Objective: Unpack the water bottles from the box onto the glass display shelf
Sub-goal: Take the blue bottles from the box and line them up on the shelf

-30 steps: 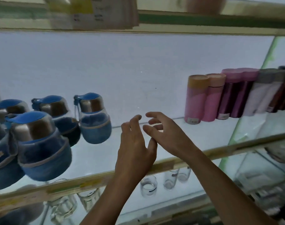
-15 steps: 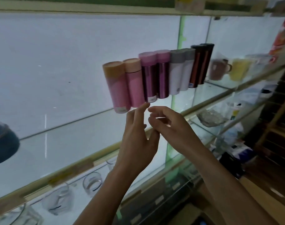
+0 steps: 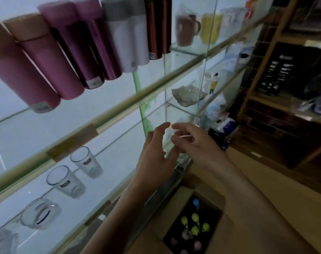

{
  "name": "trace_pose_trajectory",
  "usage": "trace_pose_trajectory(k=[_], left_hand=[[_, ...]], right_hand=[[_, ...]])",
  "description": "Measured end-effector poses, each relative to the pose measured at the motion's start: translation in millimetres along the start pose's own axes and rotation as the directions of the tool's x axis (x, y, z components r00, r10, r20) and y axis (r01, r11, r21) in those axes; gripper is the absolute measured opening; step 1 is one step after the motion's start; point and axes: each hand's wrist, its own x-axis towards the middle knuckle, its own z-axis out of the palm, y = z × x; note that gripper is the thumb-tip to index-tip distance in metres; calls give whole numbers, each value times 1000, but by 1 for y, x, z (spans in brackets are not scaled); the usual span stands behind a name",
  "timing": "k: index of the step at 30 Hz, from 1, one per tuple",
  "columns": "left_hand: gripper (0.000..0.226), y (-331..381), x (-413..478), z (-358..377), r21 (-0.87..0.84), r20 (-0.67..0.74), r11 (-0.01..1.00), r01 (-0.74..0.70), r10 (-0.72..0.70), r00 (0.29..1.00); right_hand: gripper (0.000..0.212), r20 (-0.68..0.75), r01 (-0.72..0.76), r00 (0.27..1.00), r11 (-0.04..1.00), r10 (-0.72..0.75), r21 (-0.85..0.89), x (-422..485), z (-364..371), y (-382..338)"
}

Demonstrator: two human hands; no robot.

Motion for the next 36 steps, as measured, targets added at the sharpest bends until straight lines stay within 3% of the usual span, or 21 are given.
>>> trace_pose_trajectory(k=[7,18,26,36], left_hand=[[55,-38,11,52,-11,208,995,97,-92,974],[56,-123,10,109,-24,548,987,158,-119,828],[48,-187,-9,157,12,637,978,207,-168,753],[48,-298,-66,284,109,719,944,310,-290,631]], right_hand=[[33,-69,-219,973,976,218,-4,-8,-5,63],[38,-193,-502,837,859,511,98,-23,33,152],[39,-184,-617,744,766,643,182,-36,60,233],[51,-156,-701,657,674,737,231,-56,93,396]])
